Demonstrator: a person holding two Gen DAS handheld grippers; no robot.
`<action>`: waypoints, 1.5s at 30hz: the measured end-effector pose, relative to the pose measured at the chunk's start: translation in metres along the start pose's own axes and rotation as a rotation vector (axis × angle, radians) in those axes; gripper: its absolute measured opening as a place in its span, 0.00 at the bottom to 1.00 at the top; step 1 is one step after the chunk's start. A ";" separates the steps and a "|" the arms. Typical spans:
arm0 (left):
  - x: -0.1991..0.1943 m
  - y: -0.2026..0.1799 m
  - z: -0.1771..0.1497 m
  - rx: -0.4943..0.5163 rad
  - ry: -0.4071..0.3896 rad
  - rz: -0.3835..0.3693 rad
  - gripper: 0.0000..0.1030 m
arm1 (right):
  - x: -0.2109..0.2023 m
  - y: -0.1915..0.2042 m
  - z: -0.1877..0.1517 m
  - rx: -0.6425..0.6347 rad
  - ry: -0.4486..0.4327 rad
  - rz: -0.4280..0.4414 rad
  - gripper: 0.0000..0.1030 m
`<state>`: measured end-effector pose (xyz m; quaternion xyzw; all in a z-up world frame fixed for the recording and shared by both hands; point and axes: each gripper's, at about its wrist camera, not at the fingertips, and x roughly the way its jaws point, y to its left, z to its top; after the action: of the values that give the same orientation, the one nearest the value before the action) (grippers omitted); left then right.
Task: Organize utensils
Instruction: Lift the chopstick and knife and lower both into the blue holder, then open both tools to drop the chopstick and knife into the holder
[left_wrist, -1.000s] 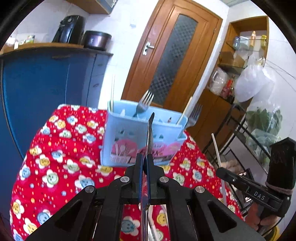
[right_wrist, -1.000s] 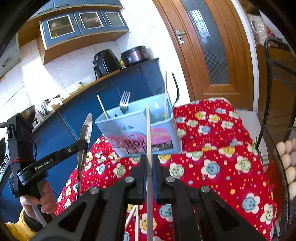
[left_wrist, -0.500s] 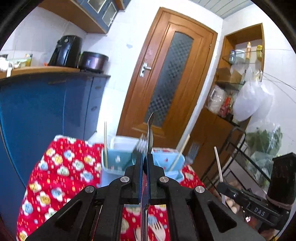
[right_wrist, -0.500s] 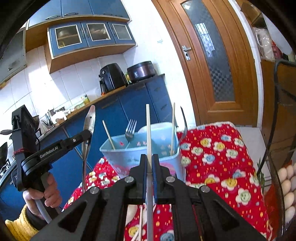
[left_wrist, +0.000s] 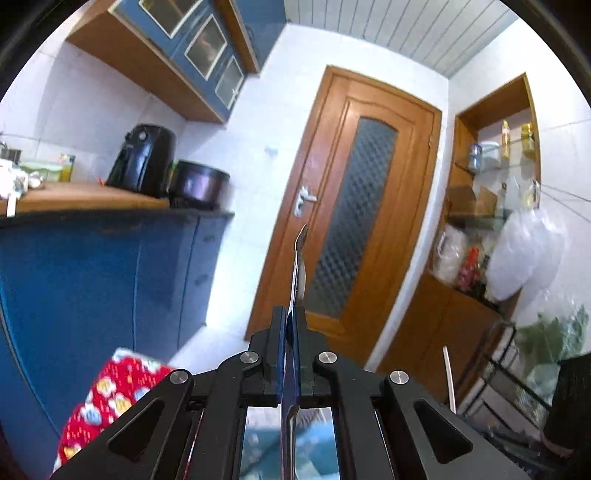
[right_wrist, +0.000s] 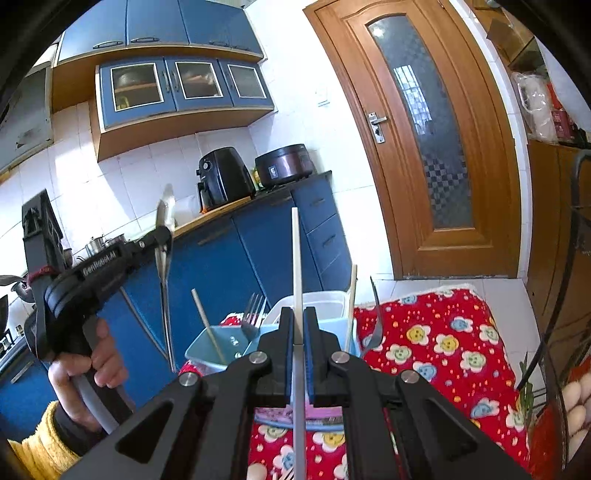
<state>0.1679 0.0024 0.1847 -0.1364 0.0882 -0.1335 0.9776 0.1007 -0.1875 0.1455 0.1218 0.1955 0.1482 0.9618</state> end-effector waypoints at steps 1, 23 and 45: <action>0.003 0.001 0.004 0.000 -0.020 0.006 0.03 | 0.003 -0.001 0.001 -0.004 -0.004 -0.002 0.06; 0.045 0.015 -0.035 0.067 -0.066 0.092 0.03 | 0.083 -0.009 0.013 -0.038 -0.118 -0.059 0.06; 0.039 0.008 -0.062 0.112 -0.014 0.084 0.04 | 0.082 -0.006 -0.014 -0.060 -0.062 -0.070 0.16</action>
<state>0.1940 -0.0159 0.1183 -0.0788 0.0793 -0.0964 0.9890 0.1684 -0.1638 0.1029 0.0908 0.1651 0.1165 0.9752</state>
